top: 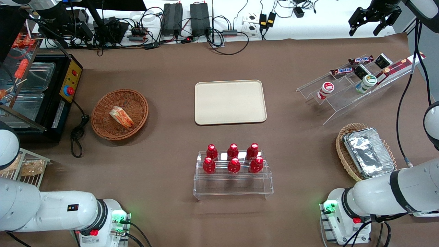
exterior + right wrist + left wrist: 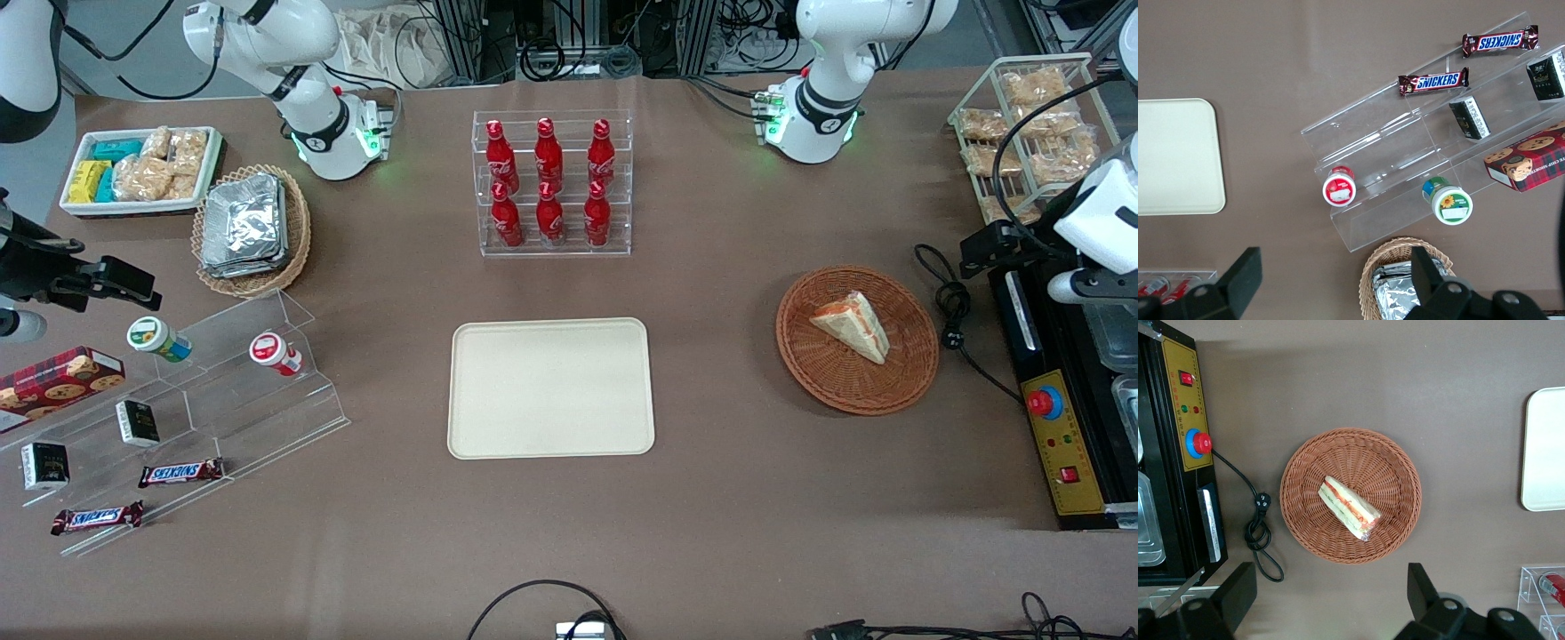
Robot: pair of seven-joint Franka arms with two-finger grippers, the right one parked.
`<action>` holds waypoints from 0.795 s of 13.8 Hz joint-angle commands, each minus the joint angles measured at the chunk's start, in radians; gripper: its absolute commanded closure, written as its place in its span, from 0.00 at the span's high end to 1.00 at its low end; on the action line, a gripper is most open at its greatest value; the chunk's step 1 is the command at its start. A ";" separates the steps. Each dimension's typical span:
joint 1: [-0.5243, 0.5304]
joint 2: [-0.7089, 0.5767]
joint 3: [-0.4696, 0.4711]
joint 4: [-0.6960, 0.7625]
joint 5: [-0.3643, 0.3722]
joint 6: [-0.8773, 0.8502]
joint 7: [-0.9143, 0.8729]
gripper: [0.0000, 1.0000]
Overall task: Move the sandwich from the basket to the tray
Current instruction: 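Move the left gripper over the wrapped sandwich in the wicker basket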
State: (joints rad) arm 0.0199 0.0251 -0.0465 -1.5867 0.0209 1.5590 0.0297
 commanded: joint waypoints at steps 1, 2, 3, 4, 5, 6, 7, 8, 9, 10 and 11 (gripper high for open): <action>0.000 -0.002 -0.003 0.007 -0.012 -0.022 0.004 1.00; 0.000 0.001 -0.004 0.011 -0.012 -0.022 -0.004 1.00; 0.000 0.002 -0.004 0.008 -0.012 -0.022 -0.007 1.00; 0.000 0.012 -0.004 0.008 -0.012 -0.025 -0.008 1.00; 0.000 0.015 -0.004 0.004 -0.010 -0.039 -0.013 1.00; 0.000 0.021 -0.004 0.001 -0.010 -0.042 -0.013 1.00; -0.001 0.027 -0.004 -0.012 0.000 -0.042 -0.014 1.00; -0.001 0.026 -0.004 -0.036 0.002 -0.034 -0.023 1.00; 0.000 0.015 -0.003 -0.074 0.001 -0.014 -0.059 1.00; 0.003 -0.011 -0.003 -0.135 -0.001 0.036 -0.082 1.00; 0.005 -0.051 -0.001 -0.218 -0.009 0.097 -0.109 1.00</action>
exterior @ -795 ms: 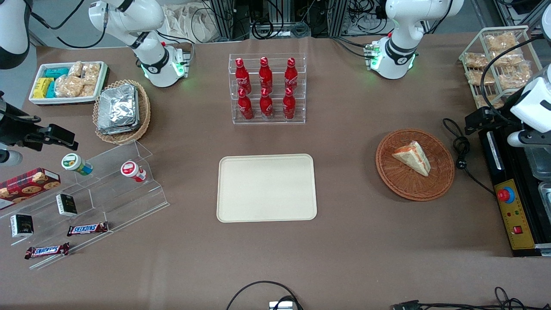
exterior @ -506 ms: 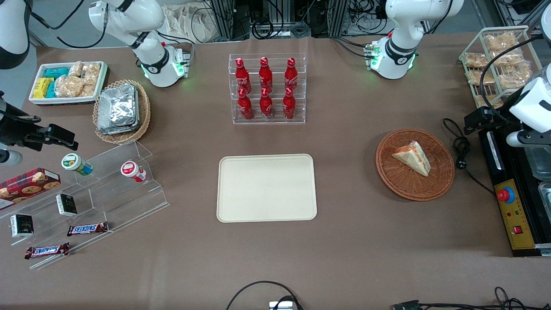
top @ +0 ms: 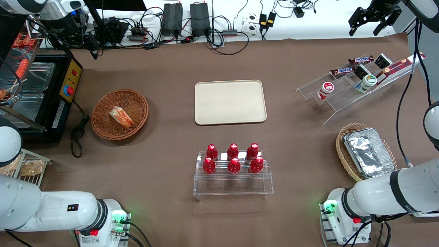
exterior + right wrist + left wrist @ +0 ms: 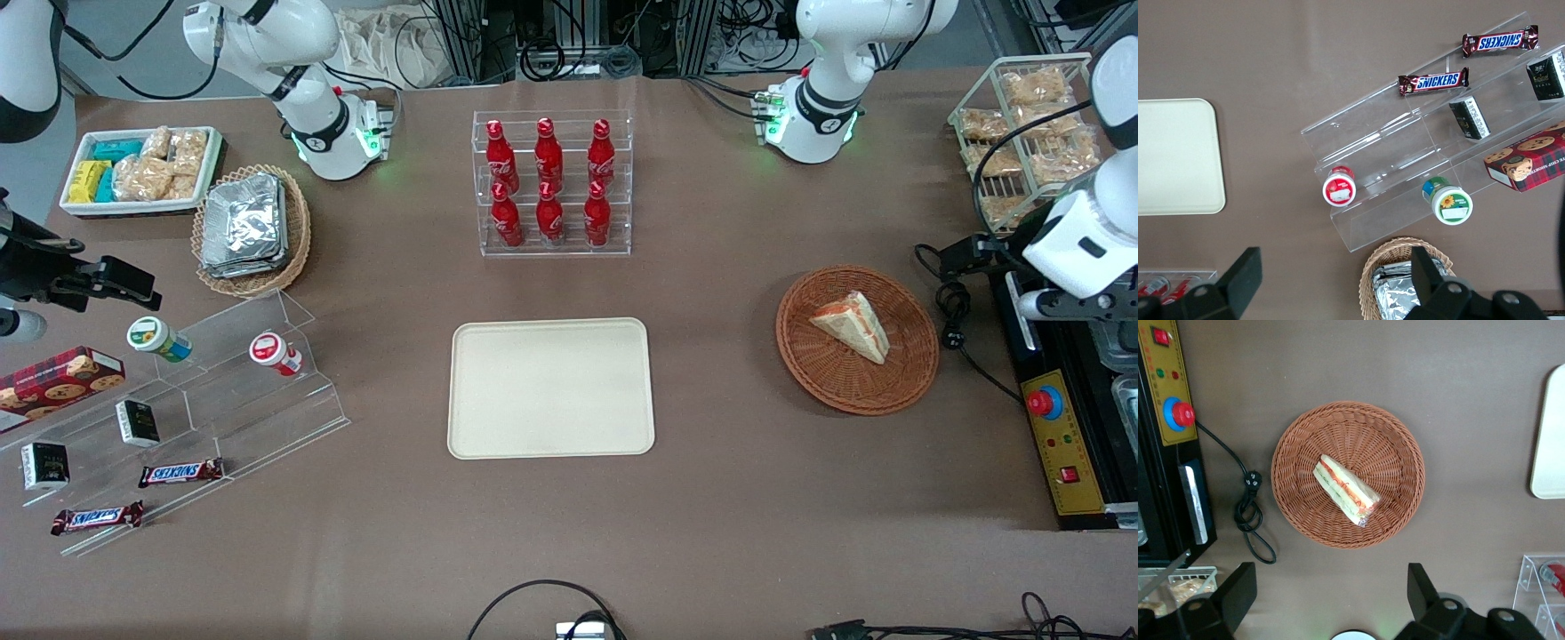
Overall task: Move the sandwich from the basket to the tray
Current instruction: 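Move the left gripper over the wrapped sandwich in the wicker basket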
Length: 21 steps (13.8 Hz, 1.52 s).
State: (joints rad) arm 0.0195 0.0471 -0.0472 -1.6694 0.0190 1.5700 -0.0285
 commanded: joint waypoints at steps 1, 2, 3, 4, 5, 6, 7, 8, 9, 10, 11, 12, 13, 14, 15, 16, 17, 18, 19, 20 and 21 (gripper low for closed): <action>0.005 -0.114 0.001 -0.218 -0.007 0.157 -0.082 1.00; 0.007 -0.154 0.001 -0.304 -0.007 0.224 -0.102 1.00; 0.008 -0.188 0.003 -0.379 -0.007 0.282 -0.117 1.00; 0.011 -0.216 0.003 -0.447 -0.007 0.336 -0.142 1.00; 0.011 -0.239 0.003 -0.511 -0.007 0.390 -0.177 1.00; 0.013 -0.257 0.001 -0.556 -0.007 0.427 -0.207 1.00; 0.013 -0.259 0.003 -0.581 -0.007 0.439 -0.235 1.00; 0.013 -0.259 0.003 -0.595 -0.008 0.443 -0.258 1.00; 0.013 -0.259 0.003 -0.614 -0.011 0.458 -0.283 1.00; 0.013 -0.260 0.003 -0.644 -0.013 0.491 -0.309 1.00; 0.013 -0.272 0.003 -0.682 -0.016 0.536 -0.332 1.00; 0.013 -0.277 0.003 -0.717 -0.027 0.576 -0.355 1.00; 0.013 -0.283 0.003 -0.743 -0.028 0.605 -0.376 1.00; 0.013 -0.285 0.003 -0.765 -0.028 0.631 -0.399 1.00; 0.013 -0.288 0.003 -0.791 -0.031 0.663 -0.419 1.00; 0.013 -0.288 0.003 -0.818 -0.042 0.701 -0.433 1.00; 0.014 -0.288 0.003 -0.845 -0.056 0.741 -0.439 1.00; 0.020 -0.286 0.004 -0.866 -0.062 0.775 -0.451 1.00; 0.022 -0.283 0.004 -0.878 -0.065 0.801 -0.462 1.00; 0.022 -0.280 0.004 -0.895 -0.066 0.824 -0.471 1.00; 0.023 -0.276 0.004 -0.908 -0.080 0.850 -0.475 1.00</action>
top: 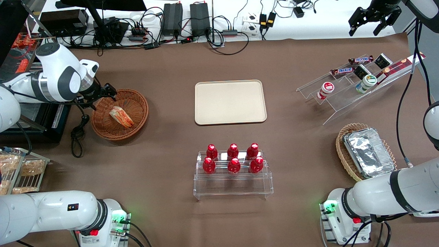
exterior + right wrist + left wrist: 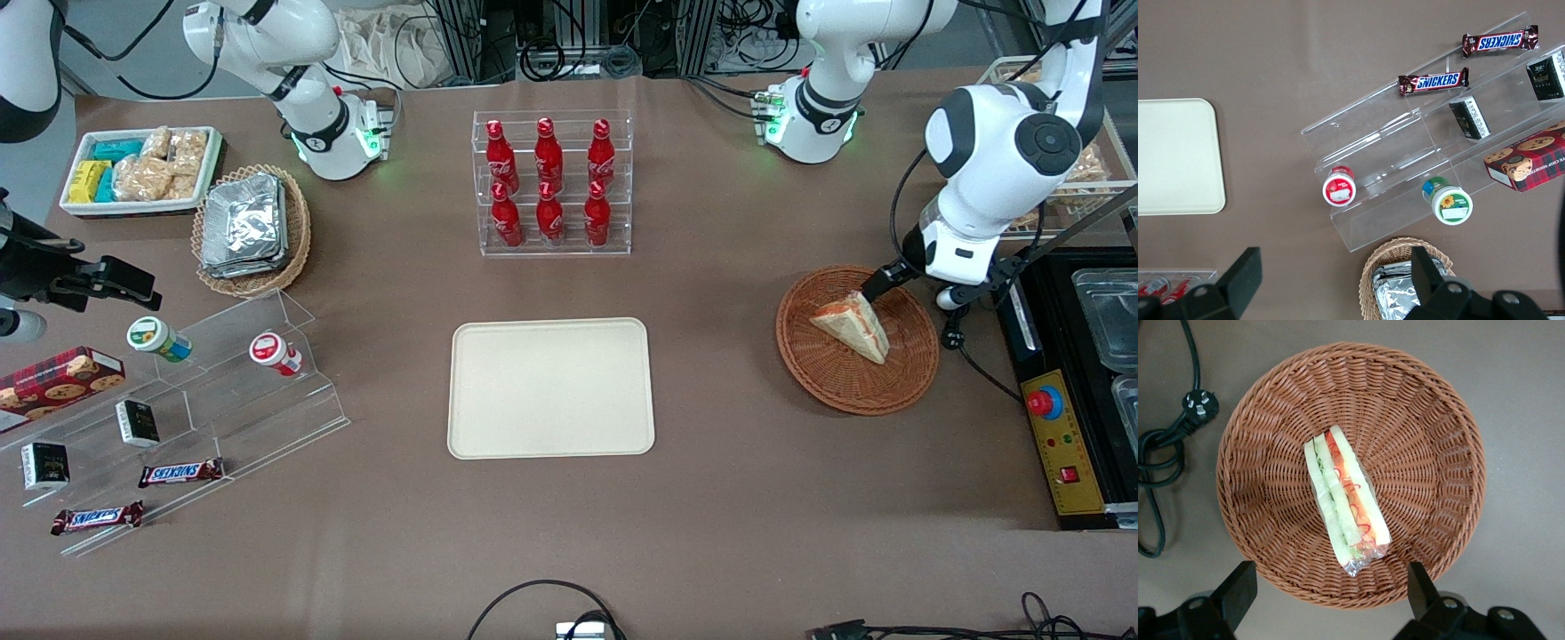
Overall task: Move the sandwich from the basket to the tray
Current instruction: 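Lower the open left gripper and close it on the sandwich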
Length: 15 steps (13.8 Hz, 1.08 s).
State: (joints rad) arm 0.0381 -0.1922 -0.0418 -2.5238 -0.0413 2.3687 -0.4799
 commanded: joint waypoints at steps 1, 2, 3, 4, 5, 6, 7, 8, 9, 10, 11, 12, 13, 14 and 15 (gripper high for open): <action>0.005 -0.026 0.000 -0.065 -0.037 0.079 -0.026 1.00; 0.005 -0.012 0.000 -0.069 -0.061 0.107 -0.031 1.00; 0.003 0.003 0.000 -0.073 -0.072 0.124 -0.046 1.00; 0.003 0.019 0.000 -0.076 -0.074 0.148 -0.061 1.00; 0.003 0.037 0.000 -0.081 -0.074 0.174 -0.072 1.00; 0.003 0.052 0.000 -0.085 -0.075 0.197 -0.075 1.00; 0.003 0.072 0.000 -0.084 -0.077 0.210 -0.078 1.00; 0.003 0.088 0.000 -0.084 -0.078 0.230 -0.100 1.00; -0.001 0.111 0.000 -0.084 -0.078 0.259 -0.121 1.00; -0.006 0.134 -0.001 -0.084 -0.078 0.286 -0.132 1.00; -0.007 0.152 -0.001 -0.084 -0.078 0.305 -0.144 1.00; -0.009 0.164 -0.001 -0.082 -0.078 0.319 -0.160 1.00; -0.011 0.177 -0.003 -0.082 -0.078 0.334 -0.163 1.00; -0.012 0.192 -0.003 -0.082 -0.078 0.351 -0.170 1.00; -0.014 0.209 -0.006 -0.082 -0.078 0.375 -0.187 1.00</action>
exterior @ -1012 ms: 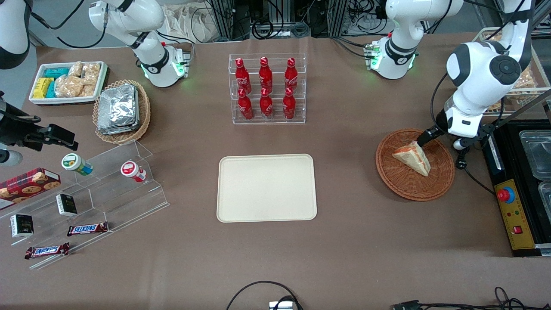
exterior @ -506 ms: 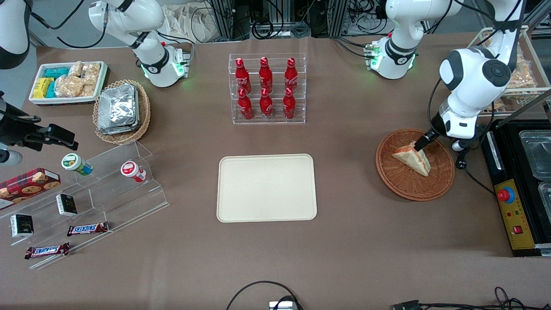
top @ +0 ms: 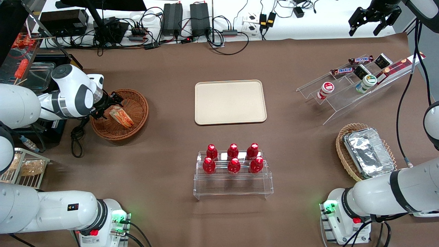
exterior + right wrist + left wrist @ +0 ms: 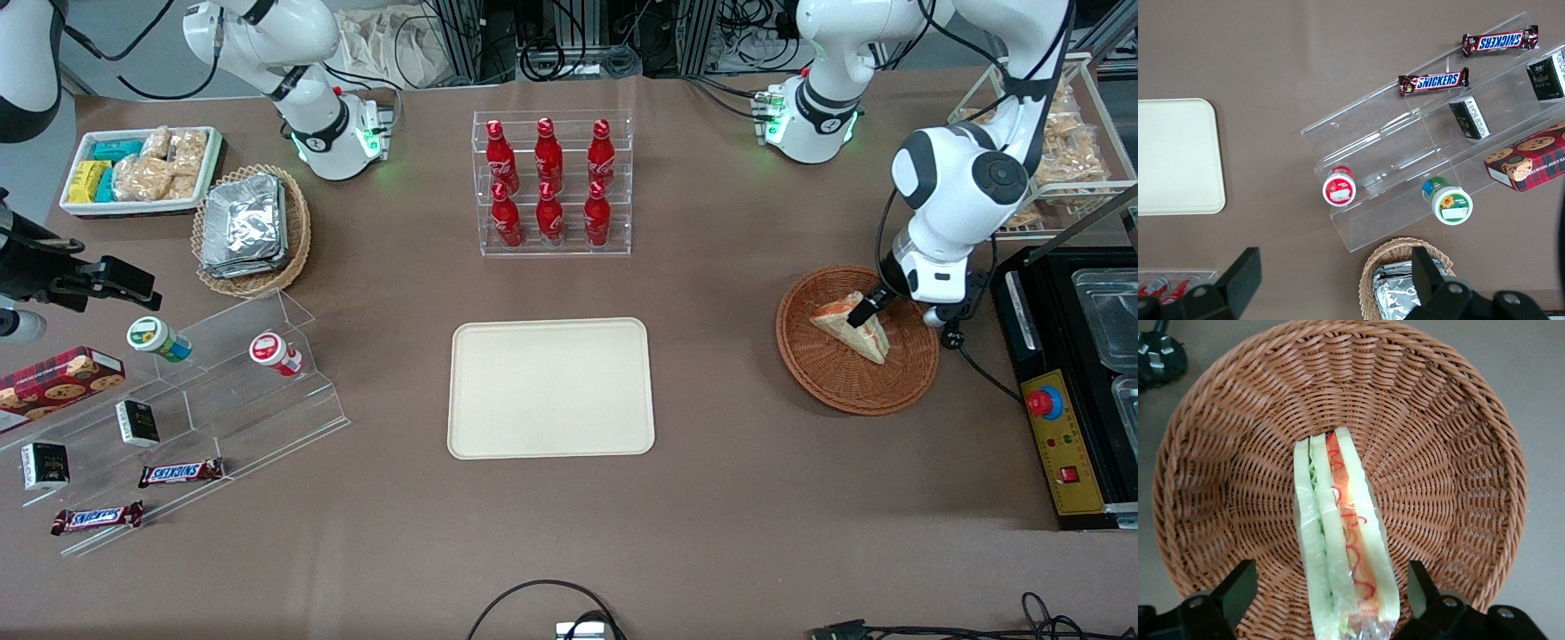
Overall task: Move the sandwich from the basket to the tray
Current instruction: 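Lower the open left gripper and close it on the sandwich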
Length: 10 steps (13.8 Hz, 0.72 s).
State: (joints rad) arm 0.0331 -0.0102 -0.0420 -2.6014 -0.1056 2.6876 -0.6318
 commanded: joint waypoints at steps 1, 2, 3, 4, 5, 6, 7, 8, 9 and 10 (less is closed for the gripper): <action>-0.013 0.047 -0.007 -0.005 -0.014 0.079 -0.043 1.00; -0.024 0.061 -0.007 -0.005 -0.014 0.098 -0.045 1.00; -0.025 0.073 -0.007 -0.005 -0.014 0.109 -0.045 1.00; -0.027 0.081 -0.007 -0.005 -0.014 0.113 -0.046 1.00; -0.027 0.087 -0.007 -0.005 -0.014 0.119 -0.046 0.99; -0.028 0.090 -0.007 -0.005 -0.014 0.127 -0.046 0.94; -0.030 0.095 -0.007 -0.006 -0.014 0.132 -0.045 0.87; -0.030 0.095 -0.007 -0.006 -0.014 0.132 -0.045 0.76; -0.030 0.095 -0.007 -0.006 -0.014 0.132 -0.045 0.62; -0.033 0.096 -0.007 -0.005 -0.014 0.132 -0.043 0.50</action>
State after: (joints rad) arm 0.0103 0.0815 -0.0476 -2.6015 -0.1056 2.7889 -0.6631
